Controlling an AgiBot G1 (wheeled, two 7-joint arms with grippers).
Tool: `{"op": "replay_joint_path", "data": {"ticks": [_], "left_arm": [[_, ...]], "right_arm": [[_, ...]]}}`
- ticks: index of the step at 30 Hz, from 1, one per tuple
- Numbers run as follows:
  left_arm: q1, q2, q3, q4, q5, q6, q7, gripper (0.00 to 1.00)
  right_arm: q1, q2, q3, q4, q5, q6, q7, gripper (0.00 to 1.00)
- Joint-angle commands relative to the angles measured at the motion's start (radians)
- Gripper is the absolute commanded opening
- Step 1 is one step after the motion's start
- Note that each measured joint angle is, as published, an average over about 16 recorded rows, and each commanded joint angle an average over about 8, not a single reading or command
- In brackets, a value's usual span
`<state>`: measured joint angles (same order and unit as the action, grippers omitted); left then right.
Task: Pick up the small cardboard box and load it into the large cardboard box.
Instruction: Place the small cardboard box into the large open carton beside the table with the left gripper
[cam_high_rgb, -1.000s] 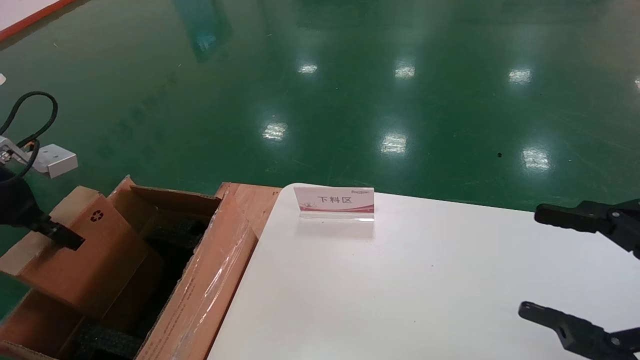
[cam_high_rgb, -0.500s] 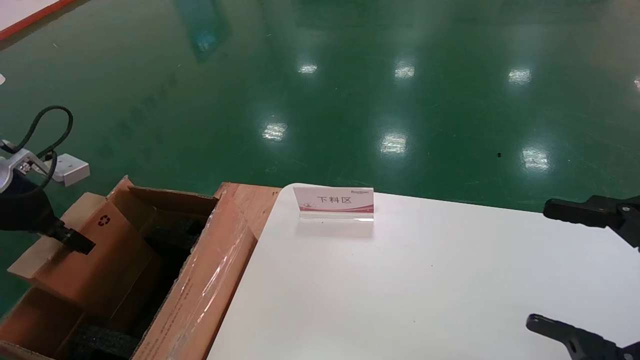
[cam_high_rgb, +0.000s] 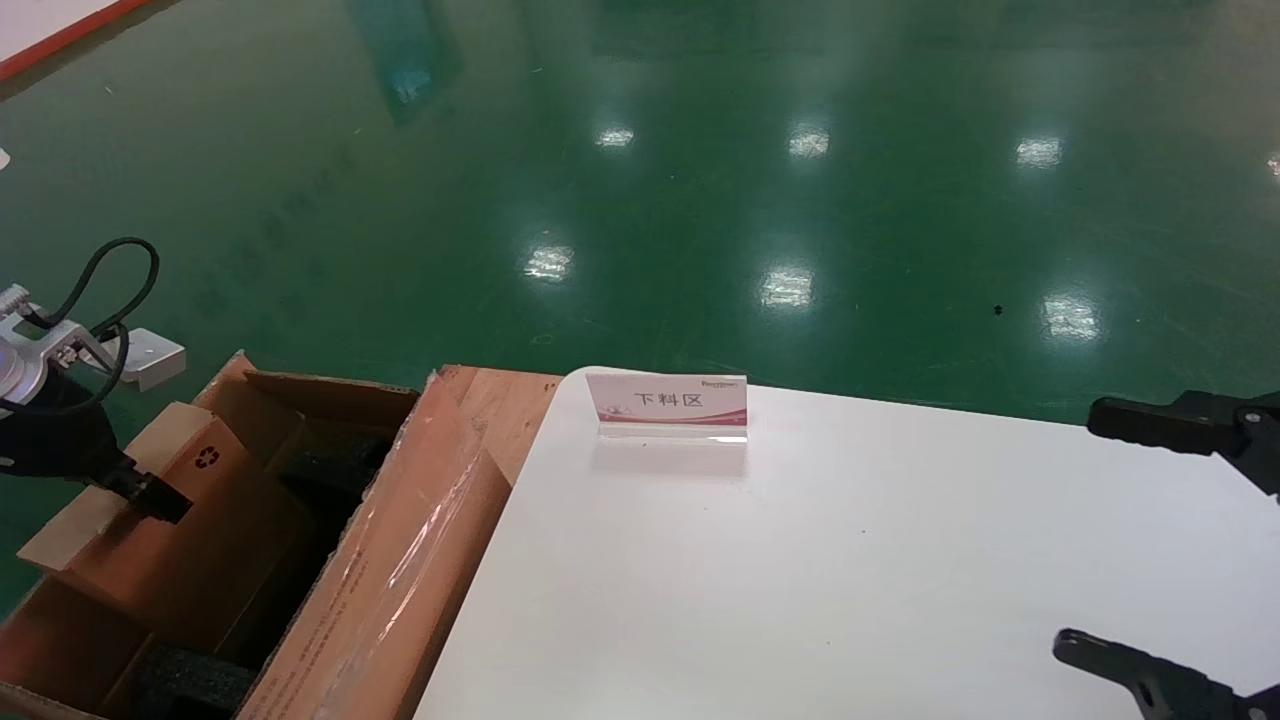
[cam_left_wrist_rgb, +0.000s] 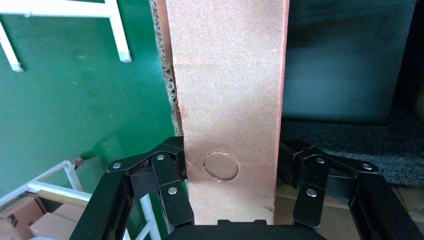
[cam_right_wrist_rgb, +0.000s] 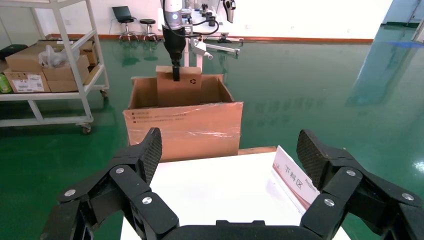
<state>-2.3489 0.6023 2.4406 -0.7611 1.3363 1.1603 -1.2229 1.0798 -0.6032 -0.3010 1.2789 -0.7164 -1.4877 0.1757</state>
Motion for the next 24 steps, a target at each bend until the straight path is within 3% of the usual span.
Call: {"op": "replay_joint_path", "data": {"ticks": [1,24], "left_arm": [[0.009,0.003,-0.001,0.006,-0.003,-0.004,0.004,1.00],[-0.004,0.000,0.000,-0.001,0.003,0.001,0.000,1.00]], "right_arm": [[0.000,0.000,0.000,0.000,0.000,0.000,0.000,1.00],[0.000,0.000,0.000,0.000,0.000,0.000,0.000,1.00]]}}
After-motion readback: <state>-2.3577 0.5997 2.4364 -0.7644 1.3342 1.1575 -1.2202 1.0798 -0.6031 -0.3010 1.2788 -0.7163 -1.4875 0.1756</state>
